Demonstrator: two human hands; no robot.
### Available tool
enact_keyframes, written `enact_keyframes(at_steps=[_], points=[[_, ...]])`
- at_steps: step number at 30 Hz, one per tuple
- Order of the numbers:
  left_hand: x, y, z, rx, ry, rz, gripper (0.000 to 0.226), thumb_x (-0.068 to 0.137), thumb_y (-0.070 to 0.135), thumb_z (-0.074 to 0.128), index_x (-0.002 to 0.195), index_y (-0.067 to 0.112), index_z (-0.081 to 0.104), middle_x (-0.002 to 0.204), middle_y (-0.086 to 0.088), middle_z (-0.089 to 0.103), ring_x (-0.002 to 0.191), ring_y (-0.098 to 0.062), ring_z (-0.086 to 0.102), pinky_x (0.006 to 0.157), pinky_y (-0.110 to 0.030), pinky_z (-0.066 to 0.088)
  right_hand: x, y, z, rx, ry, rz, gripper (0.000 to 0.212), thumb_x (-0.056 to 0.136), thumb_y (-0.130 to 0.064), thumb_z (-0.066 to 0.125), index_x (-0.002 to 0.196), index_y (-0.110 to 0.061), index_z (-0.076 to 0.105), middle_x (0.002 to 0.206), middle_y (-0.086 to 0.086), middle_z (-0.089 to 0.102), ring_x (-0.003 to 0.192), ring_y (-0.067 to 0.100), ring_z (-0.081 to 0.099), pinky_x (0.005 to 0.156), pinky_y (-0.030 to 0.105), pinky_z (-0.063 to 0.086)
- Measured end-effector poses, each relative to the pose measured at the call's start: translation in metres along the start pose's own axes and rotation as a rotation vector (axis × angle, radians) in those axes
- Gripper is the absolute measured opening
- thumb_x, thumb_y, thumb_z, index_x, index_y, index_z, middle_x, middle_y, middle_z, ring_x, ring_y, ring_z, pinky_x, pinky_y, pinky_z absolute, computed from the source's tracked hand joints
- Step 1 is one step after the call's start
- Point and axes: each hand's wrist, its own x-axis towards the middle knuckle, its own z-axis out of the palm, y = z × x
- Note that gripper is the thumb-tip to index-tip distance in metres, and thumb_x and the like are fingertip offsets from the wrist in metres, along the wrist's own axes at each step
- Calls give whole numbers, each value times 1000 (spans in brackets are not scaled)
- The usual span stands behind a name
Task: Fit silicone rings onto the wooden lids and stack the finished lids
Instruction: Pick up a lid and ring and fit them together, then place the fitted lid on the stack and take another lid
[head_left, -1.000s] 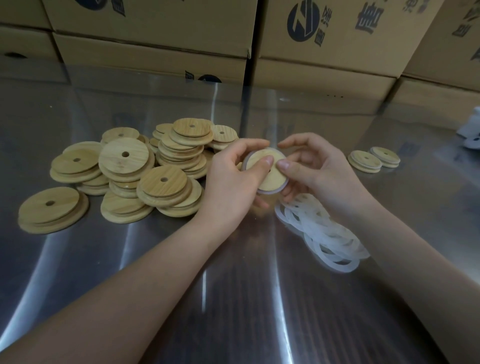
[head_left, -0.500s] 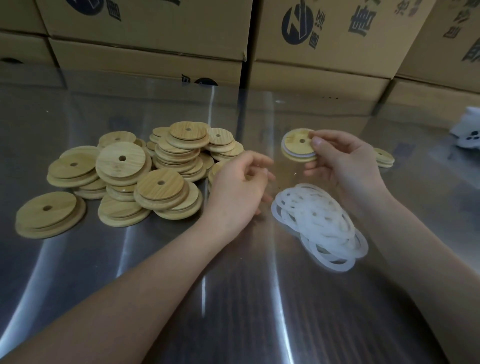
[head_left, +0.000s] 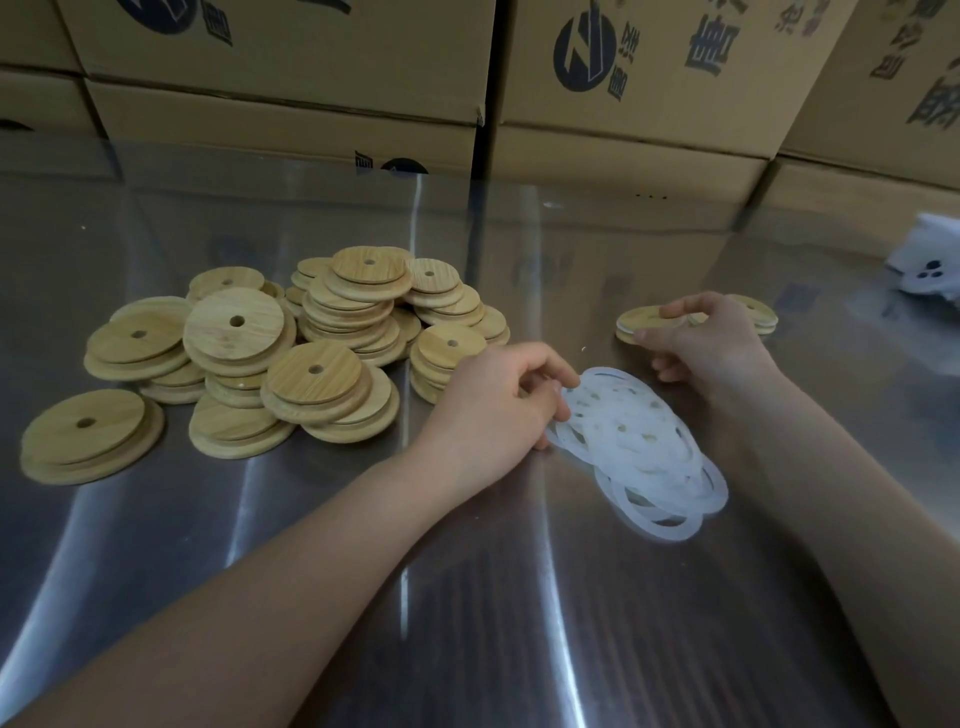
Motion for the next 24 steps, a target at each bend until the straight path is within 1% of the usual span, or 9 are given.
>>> enact_keyframes(at_steps=[1, 3, 5, 7, 10, 12, 14, 17, 24], points=[[0, 0, 0, 0, -4, 0, 23, 95, 2, 51, 91, 17, 68, 78, 0, 72, 54, -13, 63, 50, -12, 40, 3, 2, -2, -89, 27, -9, 40, 79, -16, 80, 109, -12, 55, 67, 8, 59, 49, 15, 54, 38, 21, 46], [-1, 0, 0, 2, -8, 0, 23, 95, 2, 51, 90, 18, 68, 78, 1, 72, 54, -13, 63, 51, -12, 41, 7, 5, -7, -236, 67, -31, 39, 80, -28, 79, 106, -17, 53, 71, 5, 58, 50, 16, 53, 40, 25, 42], [-1, 0, -1, 7, -10, 1, 23, 95, 3, 51, 91, 17, 68, 78, 0, 72, 55, -14, 64, 51, -13, 43, 9, 7, -10, -341, 85, -56, 40, 80, -38, 76, 104, -21, 49, 80, 4, 58, 53, 18, 54, 47, 27, 41], [-1, 0, -1, 12, -11, 1, 22, 95, 3, 51, 91, 16, 68, 78, 0, 73, 55, -14, 64, 52, -13, 44, 9, 8, -11, -417, 82, -80, 43, 81, -43, 73, 105, -20, 47, 90, 5, 58, 57, 21, 56, 56, 32, 45], [-1, 0, -1, 13, -15, -1, 22, 95, 3, 51, 91, 16, 69, 78, 1, 72, 54, -11, 63, 53, -14, 45, 9, 7, -11, -520, 66, -95, 49, 83, -48, 71, 111, -17, 45, 109, 7, 55, 80, 28, 58, 77, 41, 50], [0, -1, -1, 21, -16, 0, 23, 95, 3, 51, 91, 16, 69, 78, 2, 72, 54, -11, 63, 54, -14, 45, 8, 6, -10, -567, 54, -81, 56, 83, -52, 69, 117, -14, 45, 114, 8, 52, 95, 30, 55, 83, 43, 49], [0, -1, -1, 26, -18, -1, 23, 95, 4, 51, 91, 18, 69, 77, 3, 72, 55, -11, 64, 54, -15, 46, 6, 5, -9, -597, 44, -80, 59, 84, -53, 67, 122, -12, 45, 122, 10, 54, 102, 33, 54, 87, 46, 48], [0, -1, -1, 27, -17, 0, 23, 95, 3, 51, 91, 17, 69, 77, 3, 72, 55, -11, 64, 53, -14, 45, 4, 5, -8, -627, 45, -96, 59, 86, -52, 65, 122, -11, 45, 126, 12, 55, 105, 34, 55, 87, 47, 48], [0, -3, -1, 54, -10, 17, 24, 95, 3, 51, 90, 19, 69, 76, 3, 72, 54, -8, 64, 54, -13, 47, 5, 7, -7, -679, 71, -109, 51, 87, -49, 64, 116, -10, 51, 114, 15, 59, 105, 38, 57, 77, 39, 42]])
